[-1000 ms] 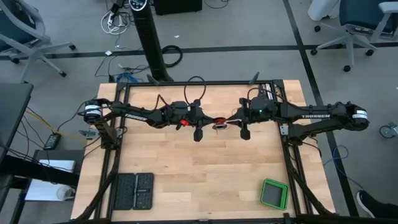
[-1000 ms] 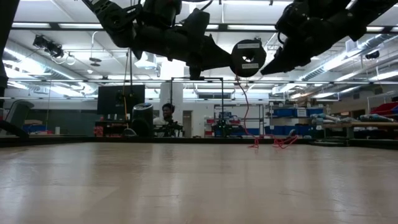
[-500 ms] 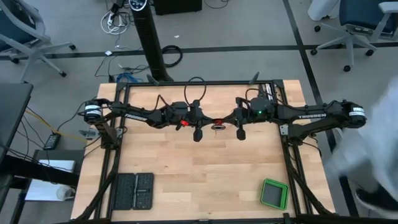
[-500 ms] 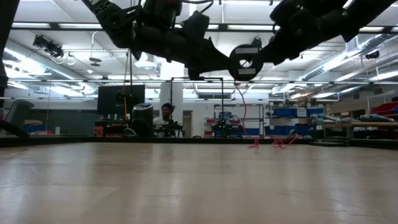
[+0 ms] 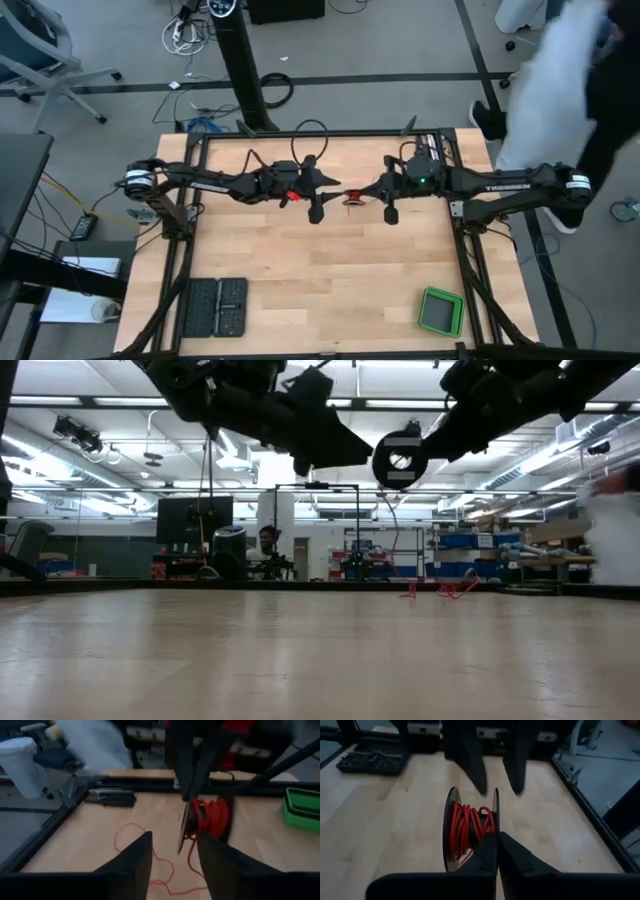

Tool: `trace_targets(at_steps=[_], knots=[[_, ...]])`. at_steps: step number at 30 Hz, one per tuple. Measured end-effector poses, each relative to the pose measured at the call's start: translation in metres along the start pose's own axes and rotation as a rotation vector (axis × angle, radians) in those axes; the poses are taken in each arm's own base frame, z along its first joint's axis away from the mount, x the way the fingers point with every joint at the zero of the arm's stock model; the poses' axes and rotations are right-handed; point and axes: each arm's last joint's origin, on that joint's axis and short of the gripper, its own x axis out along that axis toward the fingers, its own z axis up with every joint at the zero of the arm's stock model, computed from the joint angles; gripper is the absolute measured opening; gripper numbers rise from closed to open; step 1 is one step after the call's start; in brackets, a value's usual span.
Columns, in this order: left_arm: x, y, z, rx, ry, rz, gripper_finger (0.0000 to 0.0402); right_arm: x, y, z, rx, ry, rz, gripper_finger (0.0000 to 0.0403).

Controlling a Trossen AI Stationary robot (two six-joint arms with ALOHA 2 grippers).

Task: Coil cords
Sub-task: Coil the red wire cable onto the black spool

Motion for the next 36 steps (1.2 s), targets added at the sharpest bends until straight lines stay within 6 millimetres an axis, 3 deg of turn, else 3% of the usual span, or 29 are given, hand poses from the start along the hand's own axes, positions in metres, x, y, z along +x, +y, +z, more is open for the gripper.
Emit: trace_targets(at_steps=[5,9,19,28,32,36], knots=[[-0.017,0.000,0.034,0.047,-0.016,0.010,0.0176,-0.018,-0.004,0.005,0.002,-0.033,-0.033,0.0001],[-0.017,-0.004,0.046,0.051,0.091,-0.005,0.0176,-0.026,-0.005,0.008,0.001,-0.060,-0.041,0.0001],[-0.011,-0.005,0.083,0.000,0.112,0.003,0.0176,-0.022,0.000,0.015,-0.013,-0.127,0.007,0.0001],[0.008,-0.007,0.097,-0.015,0.228,-0.027,0.0176,-0.005,0.001,0.012,-0.014,-0.114,0.016,0.0001],[0.022,-0.009,0.088,0.018,0.292,-0.044,0.0176,-0.003,0.001,0.011,-0.014,-0.114,0.015,0.0002],[0.023,-0.009,0.089,0.030,0.291,-0.045,0.0176,-0.006,0.001,0.013,-0.015,-0.124,0.014,0.0002]])
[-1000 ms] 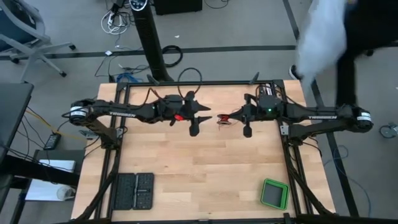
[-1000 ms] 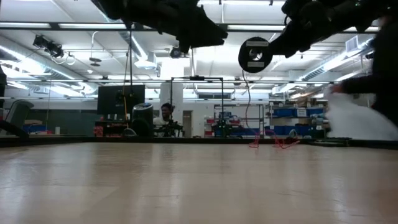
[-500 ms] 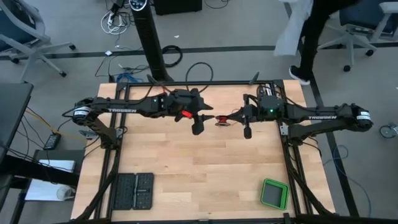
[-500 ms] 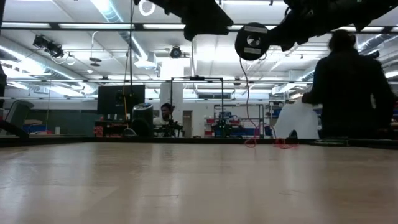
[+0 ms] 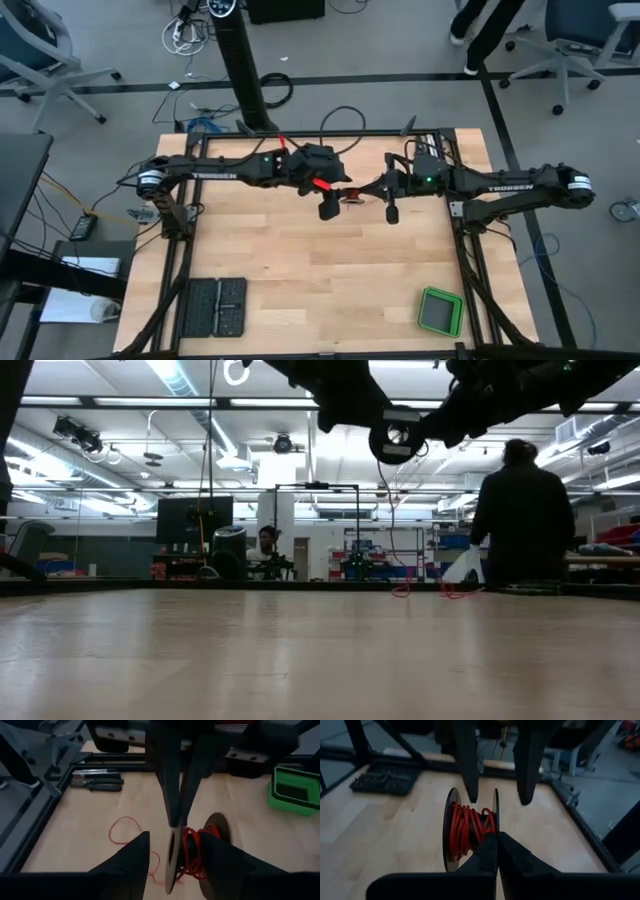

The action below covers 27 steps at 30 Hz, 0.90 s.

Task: Coil cords
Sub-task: Coil the red wire cable onto the black spool

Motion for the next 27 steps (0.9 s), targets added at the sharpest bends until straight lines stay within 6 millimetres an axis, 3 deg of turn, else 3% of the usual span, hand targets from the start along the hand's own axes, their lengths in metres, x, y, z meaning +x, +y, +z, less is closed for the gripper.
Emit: trace_targets(at_steps=[6,12,17,22,27], knots=[[0.000,0.000,-0.001,0.037,0.011,0.003,0.0158,0.000,0.000,0.001,-0.003,-0.013,0.001,0.0002],[0.009,-0.003,-0.007,0.087,0.036,-0.020,0.0018,0.002,0.004,0.000,-0.006,-0.013,0.031,0.0002],[0.009,-0.003,-0.007,0.087,0.037,0.012,0.0004,-0.001,0.003,0.000,0.006,0.007,-0.008,0.0012],[0.010,-0.001,-0.012,0.081,0.078,0.042,0.0002,-0.029,-0.002,0.011,0.034,0.106,-0.172,0.0044],[0.010,-0.002,-0.011,0.081,0.070,0.043,0.0001,-0.041,0.000,-0.007,0.149,0.260,-0.128,0.0057]])
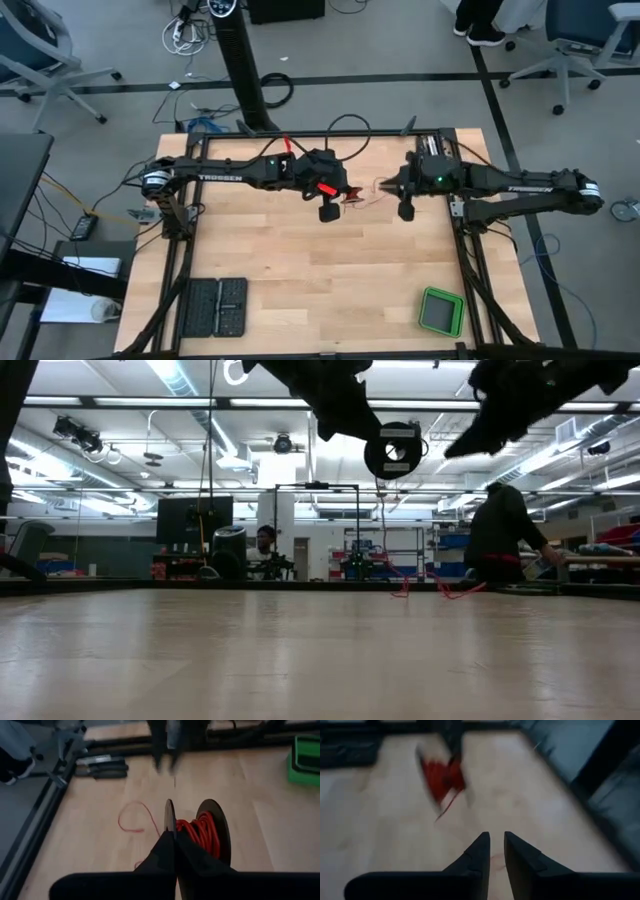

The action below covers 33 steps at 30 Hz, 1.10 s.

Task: Coil cords
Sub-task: Coil the red wire cable onto the black spool

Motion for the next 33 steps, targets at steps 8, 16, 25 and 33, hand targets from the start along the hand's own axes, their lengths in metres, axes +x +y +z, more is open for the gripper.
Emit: trace_targets(at_steps=[8,16,25,33], knots=[[-0.005,0.003,0.018,0.018,-0.125,0.017,0.0001,0.040,0.012,-0.055,0.026,-0.063,0.038,0.0059],[-0.011,0.006,0.030,0.020,-0.240,0.032,0.0001,0.054,0.010,-0.085,0.029,-0.105,-0.010,0.0065],[-0.014,0.008,0.040,0.038,-0.355,0.056,0.0001,0.073,0.010,-0.094,-0.065,-0.059,-0.041,0.0112],[-0.014,0.008,0.040,0.039,-0.349,0.055,0.0001,0.076,0.009,-0.095,-0.141,-0.049,-0.100,0.0113]])
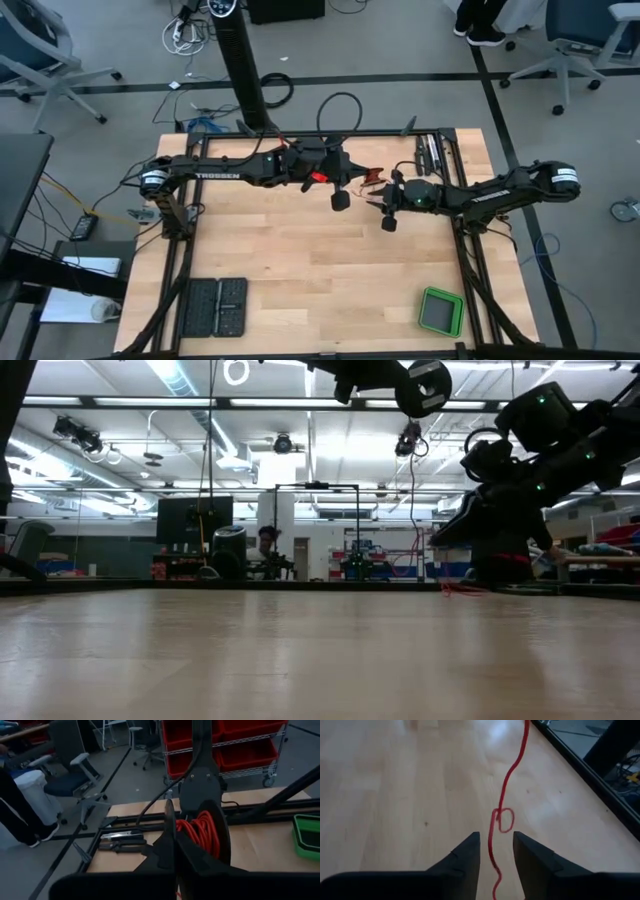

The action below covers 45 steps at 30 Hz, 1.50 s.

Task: Coil cords
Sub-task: Coil the red wire cable onto the black spool

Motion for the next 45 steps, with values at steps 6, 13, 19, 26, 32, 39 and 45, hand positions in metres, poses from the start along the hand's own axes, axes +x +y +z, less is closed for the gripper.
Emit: trace_targets(at_steps=[6,13,19,26,32,39,45], knots=[[0.000,0.000,0.000,0.000,0.000,0.000,0.0001,0.000,0.000,-0.001,-0.002,0.010,0.001,0.0055],[0.000,0.000,0.002,-0.009,-0.025,0.005,0.0001,0.000,0.000,-0.004,0.029,0.036,0.006,0.0006],[0.000,0.000,0.002,-0.012,-0.019,0.005,0.0001,-0.001,0.000,-0.006,0.027,0.061,-0.003,0.0003],[0.000,0.001,-0.003,-0.002,0.037,0.032,0.0001,-0.012,-0.006,-0.005,0.001,0.101,-0.101,0.0001],[-0.002,-0.001,-0.019,0.009,0.195,0.005,0.0001,-0.037,-0.014,0.006,0.017,0.040,-0.176,0.0001],[-0.009,-0.005,-0.042,0.002,0.440,-0.035,0.0001,-0.068,-0.023,0.018,0.051,-0.097,-0.220,0.0000],[-0.007,-0.007,-0.052,0.002,0.518,-0.047,0.0001,-0.096,-0.029,0.044,0.091,-0.316,-0.128,0.0000]])
